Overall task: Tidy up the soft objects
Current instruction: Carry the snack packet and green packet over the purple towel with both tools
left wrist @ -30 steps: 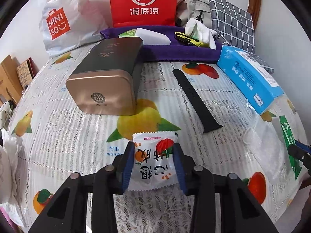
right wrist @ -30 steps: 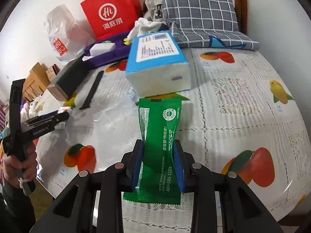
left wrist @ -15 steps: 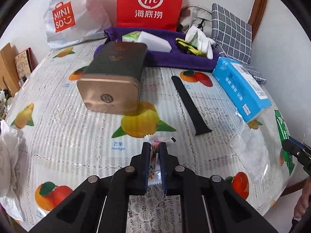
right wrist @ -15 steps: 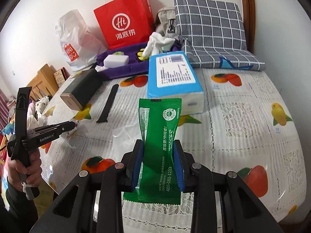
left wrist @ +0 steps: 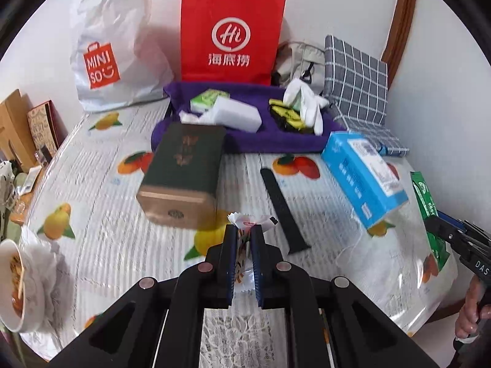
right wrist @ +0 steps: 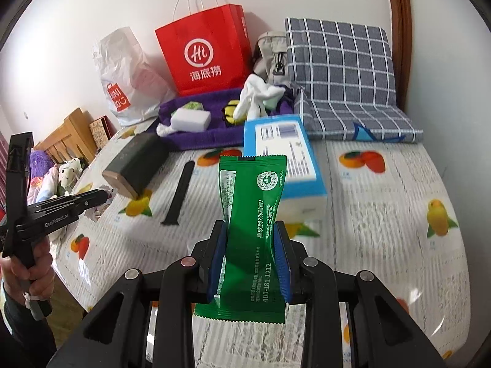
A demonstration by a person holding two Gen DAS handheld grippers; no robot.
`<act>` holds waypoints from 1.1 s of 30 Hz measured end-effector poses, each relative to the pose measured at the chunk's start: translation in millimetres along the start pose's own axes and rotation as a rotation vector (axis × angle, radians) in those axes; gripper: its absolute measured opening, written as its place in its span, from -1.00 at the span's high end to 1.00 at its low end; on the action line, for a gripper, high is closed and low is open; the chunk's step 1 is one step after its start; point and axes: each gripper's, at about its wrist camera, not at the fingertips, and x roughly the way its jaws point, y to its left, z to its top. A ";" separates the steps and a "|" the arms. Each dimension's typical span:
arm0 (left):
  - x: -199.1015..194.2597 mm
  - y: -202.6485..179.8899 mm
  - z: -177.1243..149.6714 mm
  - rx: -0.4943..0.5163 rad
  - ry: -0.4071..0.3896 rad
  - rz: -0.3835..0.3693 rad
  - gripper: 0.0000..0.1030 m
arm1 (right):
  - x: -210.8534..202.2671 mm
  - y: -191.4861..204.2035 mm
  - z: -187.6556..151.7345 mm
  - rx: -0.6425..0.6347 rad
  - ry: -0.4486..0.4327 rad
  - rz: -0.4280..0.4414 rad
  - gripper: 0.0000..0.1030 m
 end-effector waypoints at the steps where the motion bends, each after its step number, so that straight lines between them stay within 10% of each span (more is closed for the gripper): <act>1: -0.7 -0.1 3.0 -0.005 -0.003 0.000 0.81 | 0.1 1.4 4.8 -0.004 -0.005 0.004 0.40; 33: 56.3 45.2 138.2 -0.165 -0.047 0.020 0.81 | 74.4 29.7 169.0 -0.013 -0.067 0.116 0.40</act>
